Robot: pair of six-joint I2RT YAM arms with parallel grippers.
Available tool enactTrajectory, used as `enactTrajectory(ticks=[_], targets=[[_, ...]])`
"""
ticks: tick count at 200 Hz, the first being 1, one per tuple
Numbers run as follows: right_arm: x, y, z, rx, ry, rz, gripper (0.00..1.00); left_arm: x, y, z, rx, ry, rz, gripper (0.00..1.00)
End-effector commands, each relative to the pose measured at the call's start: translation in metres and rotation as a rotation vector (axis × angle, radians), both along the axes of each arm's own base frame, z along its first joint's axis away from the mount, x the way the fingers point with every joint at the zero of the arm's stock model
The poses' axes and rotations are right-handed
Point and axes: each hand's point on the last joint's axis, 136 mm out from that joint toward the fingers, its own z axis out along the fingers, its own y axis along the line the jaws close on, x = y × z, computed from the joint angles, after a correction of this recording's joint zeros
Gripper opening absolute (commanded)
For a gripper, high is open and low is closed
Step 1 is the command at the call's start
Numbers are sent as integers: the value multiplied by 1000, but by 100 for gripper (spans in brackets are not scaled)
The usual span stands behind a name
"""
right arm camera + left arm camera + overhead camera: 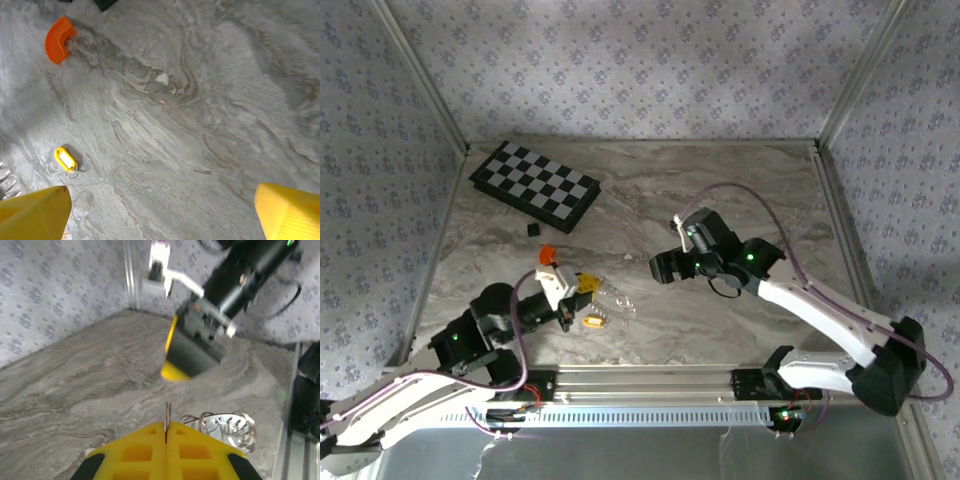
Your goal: Put the keys on the keyring
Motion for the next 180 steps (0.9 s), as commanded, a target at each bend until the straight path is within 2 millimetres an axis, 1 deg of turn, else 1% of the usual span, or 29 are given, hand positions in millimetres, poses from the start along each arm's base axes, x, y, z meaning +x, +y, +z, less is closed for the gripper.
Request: enactTrajectory(ticks=[1,22,34,63,83,106,143,167,180], targets=[[-10,31,-12,24,-27,156,94,8,22,20,-99,-10,109,0],[-21,53,-20,6,-111,284,94,8,34,28,-143,-13,144,0],[-28,67,-23,19,-146,359,94,8,40,28,-145,-12,162,0],[-46,95,-46,7,-172,535,93,8,51,29,-145,4,202,0],[-53,108,-62,4,-154,607,90,6,58,33,-163,10,208,0],[-65,117,-76,-2,-129,688,87,3,64,36,-183,16,212,0],[-85,124,-95,-30,-116,790,86,3,74,36,-155,30,248,0],[-96,126,-104,-52,-120,839,86,4,83,35,-125,23,284,0],[-98,129,-104,-48,-120,847,85,4,88,36,-108,13,297,0]])
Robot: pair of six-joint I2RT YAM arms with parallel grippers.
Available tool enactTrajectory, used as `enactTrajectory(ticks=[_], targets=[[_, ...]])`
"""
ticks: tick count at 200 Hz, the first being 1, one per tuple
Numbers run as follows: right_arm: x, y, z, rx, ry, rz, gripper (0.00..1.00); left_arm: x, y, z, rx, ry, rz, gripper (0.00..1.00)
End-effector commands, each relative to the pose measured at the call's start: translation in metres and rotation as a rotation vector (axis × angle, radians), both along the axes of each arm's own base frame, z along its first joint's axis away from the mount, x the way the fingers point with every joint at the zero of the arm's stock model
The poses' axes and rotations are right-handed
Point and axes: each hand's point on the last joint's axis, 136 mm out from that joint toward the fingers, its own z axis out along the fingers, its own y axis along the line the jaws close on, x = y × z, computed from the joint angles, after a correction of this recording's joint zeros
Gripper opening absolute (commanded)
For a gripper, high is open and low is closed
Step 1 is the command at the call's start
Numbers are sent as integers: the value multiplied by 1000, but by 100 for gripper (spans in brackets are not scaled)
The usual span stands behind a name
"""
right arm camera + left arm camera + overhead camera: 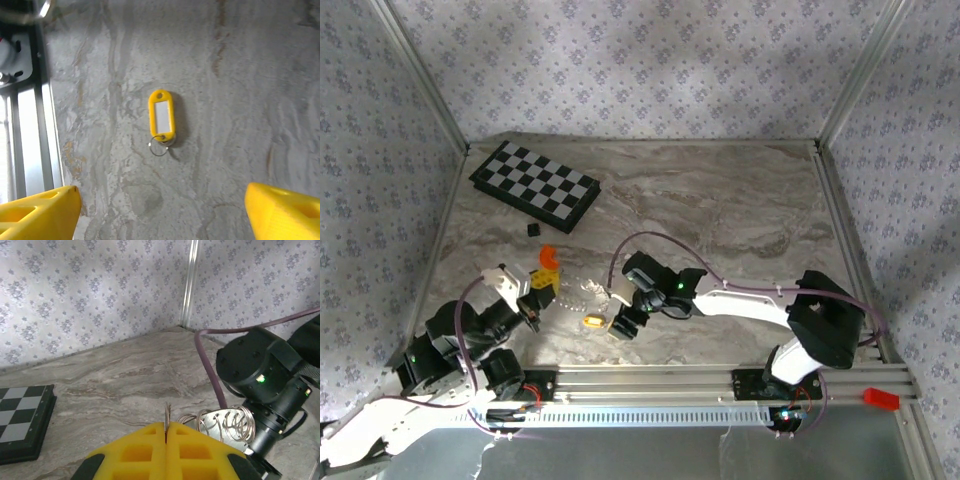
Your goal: Put the keys on the keyring
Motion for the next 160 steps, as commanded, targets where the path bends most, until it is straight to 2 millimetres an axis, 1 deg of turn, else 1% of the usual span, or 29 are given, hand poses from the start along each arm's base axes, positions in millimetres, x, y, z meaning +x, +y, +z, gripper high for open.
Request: enactTrajectory(ticks=[1,26,52,160], targets=[[-10,3,-9,-7,-4,64,85,-1,19,17,-11,-29,57,0],[-15,11,-4,18,-3,79,84,-6,32,22,7,-29,71,0],[-16,13,-10,0,-27,82,83,-9,42,25,7,-30,87,0],[-21,3,-40,-83,-56,68,76,-12,48,26,-2,-19,95,0]])
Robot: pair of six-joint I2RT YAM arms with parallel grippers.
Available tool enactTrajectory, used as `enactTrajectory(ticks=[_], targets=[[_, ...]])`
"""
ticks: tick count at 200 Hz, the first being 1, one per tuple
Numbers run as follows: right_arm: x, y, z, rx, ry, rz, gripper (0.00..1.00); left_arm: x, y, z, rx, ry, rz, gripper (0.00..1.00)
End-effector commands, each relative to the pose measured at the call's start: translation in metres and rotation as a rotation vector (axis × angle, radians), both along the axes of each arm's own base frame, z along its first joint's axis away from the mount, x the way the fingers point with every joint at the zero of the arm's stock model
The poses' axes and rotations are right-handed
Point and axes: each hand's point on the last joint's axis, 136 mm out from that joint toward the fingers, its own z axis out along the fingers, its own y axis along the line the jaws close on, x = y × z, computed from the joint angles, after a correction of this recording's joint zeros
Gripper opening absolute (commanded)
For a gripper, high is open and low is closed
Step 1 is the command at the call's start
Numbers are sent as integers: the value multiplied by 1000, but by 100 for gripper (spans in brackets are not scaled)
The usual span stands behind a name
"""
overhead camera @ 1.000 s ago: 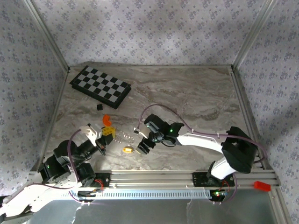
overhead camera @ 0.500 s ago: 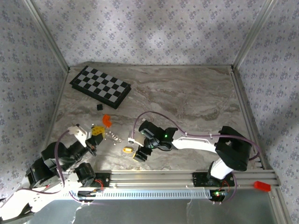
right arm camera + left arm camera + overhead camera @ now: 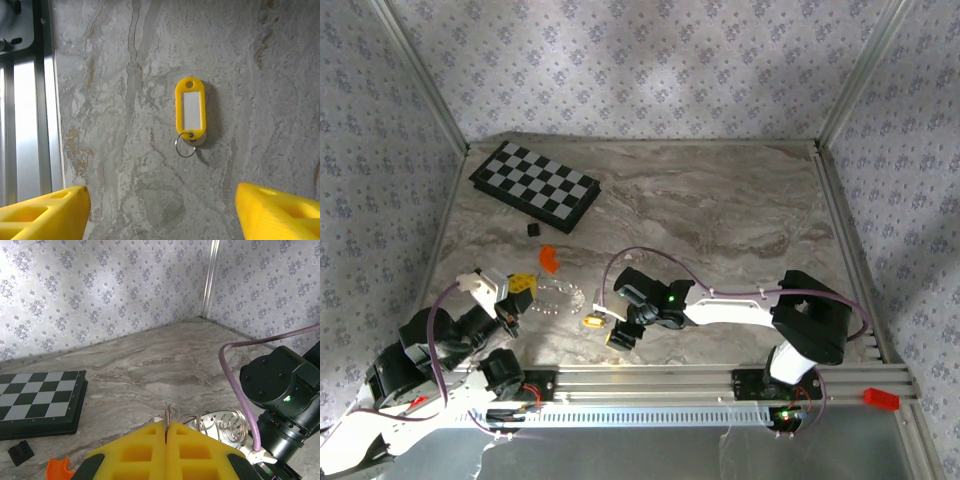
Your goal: Put the keys on the keyring
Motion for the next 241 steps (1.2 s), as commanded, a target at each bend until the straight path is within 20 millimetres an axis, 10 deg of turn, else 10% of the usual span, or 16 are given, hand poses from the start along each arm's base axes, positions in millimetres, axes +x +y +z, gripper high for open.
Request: enactTrajectory(ticks=[1,241], targets=[[-2,-6,-14,-40,-14,0,76,-2,10,19,-58,-38,23,0],[7,17,-17,16,-34,18,54,-13,29,24,-76,-40,29,0]])
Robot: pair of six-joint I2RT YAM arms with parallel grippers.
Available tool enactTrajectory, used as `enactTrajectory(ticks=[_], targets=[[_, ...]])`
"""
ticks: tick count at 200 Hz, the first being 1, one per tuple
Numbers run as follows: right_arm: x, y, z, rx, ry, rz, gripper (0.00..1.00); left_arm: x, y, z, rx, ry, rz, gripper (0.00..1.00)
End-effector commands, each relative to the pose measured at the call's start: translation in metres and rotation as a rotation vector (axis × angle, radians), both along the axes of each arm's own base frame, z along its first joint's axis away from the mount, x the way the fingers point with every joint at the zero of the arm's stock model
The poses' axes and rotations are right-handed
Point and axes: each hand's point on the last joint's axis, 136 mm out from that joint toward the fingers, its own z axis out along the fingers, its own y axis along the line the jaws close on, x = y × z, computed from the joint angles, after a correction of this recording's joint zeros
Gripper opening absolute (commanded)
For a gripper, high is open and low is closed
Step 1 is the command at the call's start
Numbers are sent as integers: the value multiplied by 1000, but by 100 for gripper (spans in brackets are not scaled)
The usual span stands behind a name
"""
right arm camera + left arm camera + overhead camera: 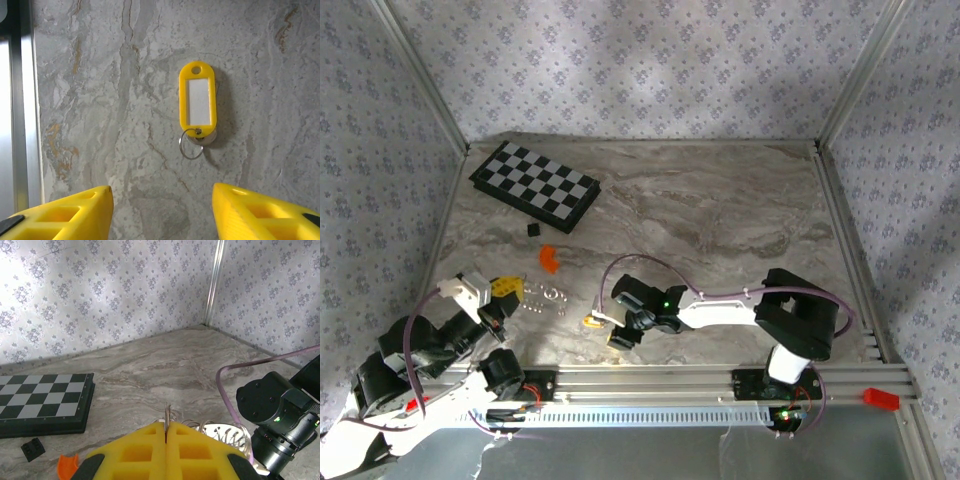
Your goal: Put the keys on the keyring
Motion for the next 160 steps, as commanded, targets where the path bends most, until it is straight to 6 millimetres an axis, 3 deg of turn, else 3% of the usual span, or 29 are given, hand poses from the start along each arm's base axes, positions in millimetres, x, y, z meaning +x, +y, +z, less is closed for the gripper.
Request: enactTrajectory(ticks=[1,160], targets=[[9,13,7,32,-24,12,54,-3,9,14,-50,-25,14,0],[17,31,-3,22,-22,37,42,-4,12,10,-69,-25,22,0]])
